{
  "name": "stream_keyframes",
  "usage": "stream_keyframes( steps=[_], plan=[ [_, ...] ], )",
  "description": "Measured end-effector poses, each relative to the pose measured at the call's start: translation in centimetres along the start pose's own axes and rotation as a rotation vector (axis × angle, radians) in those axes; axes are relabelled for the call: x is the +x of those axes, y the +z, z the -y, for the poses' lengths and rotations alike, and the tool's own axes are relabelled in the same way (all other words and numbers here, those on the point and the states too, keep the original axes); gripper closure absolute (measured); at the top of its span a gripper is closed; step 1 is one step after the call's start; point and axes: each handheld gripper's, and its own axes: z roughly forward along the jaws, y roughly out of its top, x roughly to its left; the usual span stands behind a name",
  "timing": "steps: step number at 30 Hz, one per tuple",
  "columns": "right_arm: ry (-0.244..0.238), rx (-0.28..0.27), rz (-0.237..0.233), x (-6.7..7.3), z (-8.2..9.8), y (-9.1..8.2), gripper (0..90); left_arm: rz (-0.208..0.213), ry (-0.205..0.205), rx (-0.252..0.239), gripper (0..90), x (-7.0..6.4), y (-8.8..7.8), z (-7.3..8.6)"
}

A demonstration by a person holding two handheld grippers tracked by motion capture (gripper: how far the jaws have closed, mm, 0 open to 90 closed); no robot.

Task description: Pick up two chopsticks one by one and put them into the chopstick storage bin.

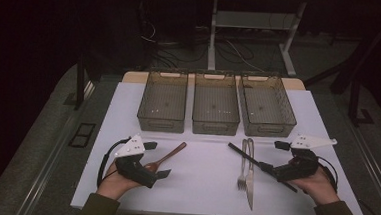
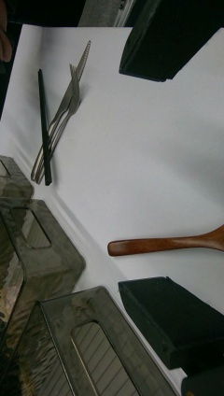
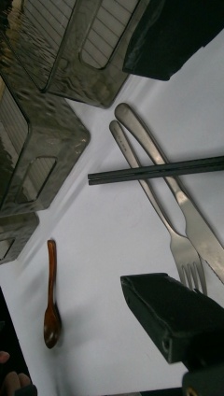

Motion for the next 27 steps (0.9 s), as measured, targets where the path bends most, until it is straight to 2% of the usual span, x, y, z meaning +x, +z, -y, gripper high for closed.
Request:
stream_keyframes(
  steps=[12, 21, 23, 27],
  plan=[
    [-0.015, 0.019, 0.013, -1.4, -1.3, 0.8, 0.3, 0.010, -0.012, -0.014, 0.0, -0.1, 0.2, 0.0],
    [-0.005, 0.026, 0.022, -2.4, -1.9, 1.3, 0.3, 0.016, -0.013, -0.013, 0.0, -0.1, 0.4, 0.1],
    [0.000, 0.041, 0.029, -2.4, -1.7, 1.5, 0.3, 0.016, -0.008, -0.007, 0.0, -0.2, 0.5, 0.2],
    [0.002, 0.069, 0.030, -2.4, -1.5, 1.5, 9.5, 0.010, -0.008, -0.010, 0.0, -0.1, 0.4, 0.2]
  ],
)
